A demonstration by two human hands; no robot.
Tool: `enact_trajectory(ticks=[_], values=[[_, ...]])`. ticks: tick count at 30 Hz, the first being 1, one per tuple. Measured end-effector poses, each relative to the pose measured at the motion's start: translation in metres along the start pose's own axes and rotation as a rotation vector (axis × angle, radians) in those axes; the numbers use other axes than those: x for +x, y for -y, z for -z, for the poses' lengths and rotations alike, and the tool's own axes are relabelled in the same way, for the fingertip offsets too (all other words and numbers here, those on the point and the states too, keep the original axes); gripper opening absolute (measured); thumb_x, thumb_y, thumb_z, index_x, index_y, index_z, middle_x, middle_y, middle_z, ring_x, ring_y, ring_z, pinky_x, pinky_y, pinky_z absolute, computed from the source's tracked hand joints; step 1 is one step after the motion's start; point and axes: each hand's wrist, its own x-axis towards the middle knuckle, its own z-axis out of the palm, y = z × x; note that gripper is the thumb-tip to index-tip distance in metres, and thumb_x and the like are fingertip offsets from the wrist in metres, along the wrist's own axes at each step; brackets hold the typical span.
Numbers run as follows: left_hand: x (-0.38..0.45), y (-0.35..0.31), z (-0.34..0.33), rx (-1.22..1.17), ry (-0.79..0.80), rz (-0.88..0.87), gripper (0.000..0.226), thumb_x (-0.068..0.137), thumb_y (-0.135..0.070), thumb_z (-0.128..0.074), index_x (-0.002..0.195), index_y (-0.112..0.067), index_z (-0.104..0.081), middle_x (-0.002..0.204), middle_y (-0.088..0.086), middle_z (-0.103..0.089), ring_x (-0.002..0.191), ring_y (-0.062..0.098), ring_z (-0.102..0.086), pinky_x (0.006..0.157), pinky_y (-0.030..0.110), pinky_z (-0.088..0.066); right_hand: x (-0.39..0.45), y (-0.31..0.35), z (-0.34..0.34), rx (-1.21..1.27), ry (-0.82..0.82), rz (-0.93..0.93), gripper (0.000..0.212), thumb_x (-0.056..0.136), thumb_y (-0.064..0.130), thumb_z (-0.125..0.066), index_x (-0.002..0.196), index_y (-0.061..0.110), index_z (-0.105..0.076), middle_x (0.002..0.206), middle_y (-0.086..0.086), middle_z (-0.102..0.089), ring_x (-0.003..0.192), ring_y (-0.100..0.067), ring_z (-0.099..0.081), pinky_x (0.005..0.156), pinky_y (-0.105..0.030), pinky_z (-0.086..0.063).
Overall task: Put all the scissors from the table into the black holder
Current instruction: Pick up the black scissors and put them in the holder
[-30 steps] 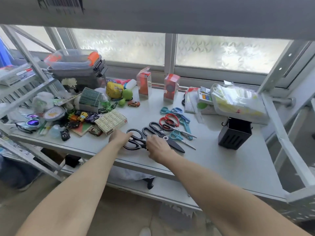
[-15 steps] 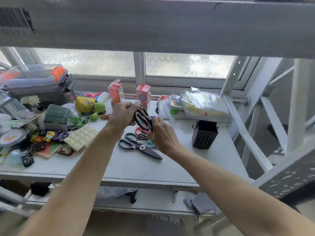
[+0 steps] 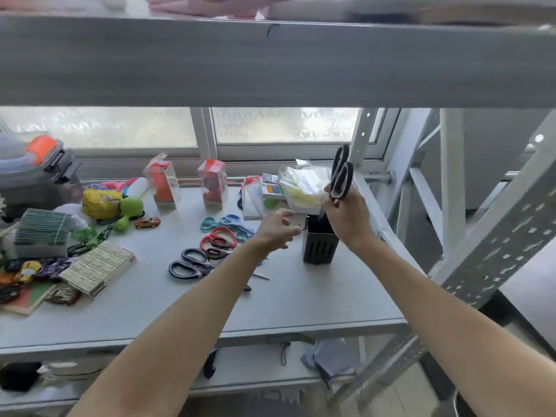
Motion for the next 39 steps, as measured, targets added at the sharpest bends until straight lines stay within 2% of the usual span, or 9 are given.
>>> enact_trajectory(ticks=[5,7,9,12,18,22,27,32,39], values=[[0.023,-0.002,-0.029,0.179,0.012,0.005,0.084,0.087,-0.007,-0.069,0.158,-0.02,-0.026,0.147,0.015,-0.035,0.124,0.032,-0.052,0.089,0.043,-0.06,0.001,-0.024,-0.025,-0.084,0.216,-0.016,0.013,0.09,0.015,-0.056,0.079,0.009,-0.051,0.085,-0.016,-0.059,0.088,-0.034,-0.057,0.073,-0.038,-0.047],[0.028,0.0,-0.031,0.123,0.053,0.04,0.088,0.087,-0.004,-0.069,0.158,-0.025,-0.021,0.151,0.013,-0.032,0.127,0.031,-0.05,0.091,0.042,-0.059,0.0,-0.027,-0.032,-0.12,0.267,-0.039,0.016,0.092,0.018,-0.058,0.081,0.013,-0.047,0.087,-0.014,-0.055,0.084,-0.029,-0.05,0.07,-0.034,-0.038],[0.03,0.002,-0.03,0.055,0.103,0.064,0.087,0.089,-0.002,-0.067,0.158,-0.029,-0.022,0.155,0.009,-0.03,0.13,0.031,-0.05,0.09,0.039,-0.057,0.001,-0.032,-0.04,-0.149,0.315,-0.074,0.013,0.093,0.02,-0.058,0.094,0.007,-0.055,0.101,-0.016,-0.055,0.087,-0.029,-0.051,0.072,-0.031,-0.037],[0.031,0.01,-0.029,-0.001,0.138,0.075,0.078,0.091,-0.002,-0.065,0.156,-0.028,-0.029,0.156,0.005,-0.035,0.121,0.027,-0.057,0.091,0.039,-0.055,0.003,-0.04,-0.049,-0.209,0.412,-0.099,0.034,0.094,0.028,-0.056,0.119,0.005,-0.055,0.129,-0.021,-0.051,0.114,-0.037,-0.053,0.089,-0.041,-0.046],[0.033,0.028,-0.031,-0.105,0.148,0.044,0.063,0.093,-0.006,-0.065,0.148,-0.025,-0.041,0.149,0.004,-0.045,0.125,0.028,-0.058,0.088,0.039,-0.054,0.0,-0.037,-0.046,-0.203,0.429,-0.107,0.045,0.095,0.046,-0.049,0.118,0.007,-0.056,0.12,-0.016,-0.057,0.115,-0.034,-0.055,0.091,-0.042,-0.047],[0.033,0.032,-0.032,-0.129,0.141,0.044,0.061,0.094,-0.007,-0.064,0.148,-0.021,-0.042,0.146,0.004,-0.049,0.124,0.027,-0.057,0.094,0.041,-0.054,-0.009,-0.027,-0.033,-0.229,0.342,-0.026,0.064,0.09,0.063,-0.046,0.126,0.011,-0.053,0.121,-0.01,-0.057,0.106,-0.028,-0.059,0.085,-0.042,-0.051],[0.034,0.031,-0.032,-0.114,0.138,0.026,0.068,0.093,-0.006,-0.065,0.152,-0.027,-0.037,0.145,0.008,-0.048,0.124,0.028,-0.058,0.093,0.042,-0.055,-0.01,-0.02,-0.022,-0.107,0.212,0.03,0.075,0.087,0.073,-0.026,0.121,0.015,-0.059,0.11,-0.004,-0.06,0.091,-0.021,-0.063,0.073,-0.033,-0.049],[0.035,0.03,-0.034,-0.112,0.13,0.03,0.068,0.093,-0.006,-0.065,0.152,-0.028,-0.037,0.146,0.009,-0.048,0.124,0.03,-0.058,0.095,0.043,-0.055,-0.008,-0.018,-0.019,-0.039,0.172,0.04,0.062,0.095,0.059,-0.027,0.115,0.012,-0.062,0.109,-0.005,-0.064,0.085,-0.012,-0.056,0.071,-0.027,-0.04],[0.023,0.047,-0.03,-0.078,0.083,-0.018,0.072,0.092,-0.006,-0.065,0.153,-0.029,-0.035,0.142,0.005,-0.047,0.121,0.027,-0.057,0.081,0.032,-0.055,-0.011,0.007,-0.024,0.0,-0.136,0.149,0.037,0.101,0.043,-0.038,0.086,0.013,-0.053,0.079,0.002,-0.055,0.065,-0.016,-0.051,0.057,-0.03,-0.039]])
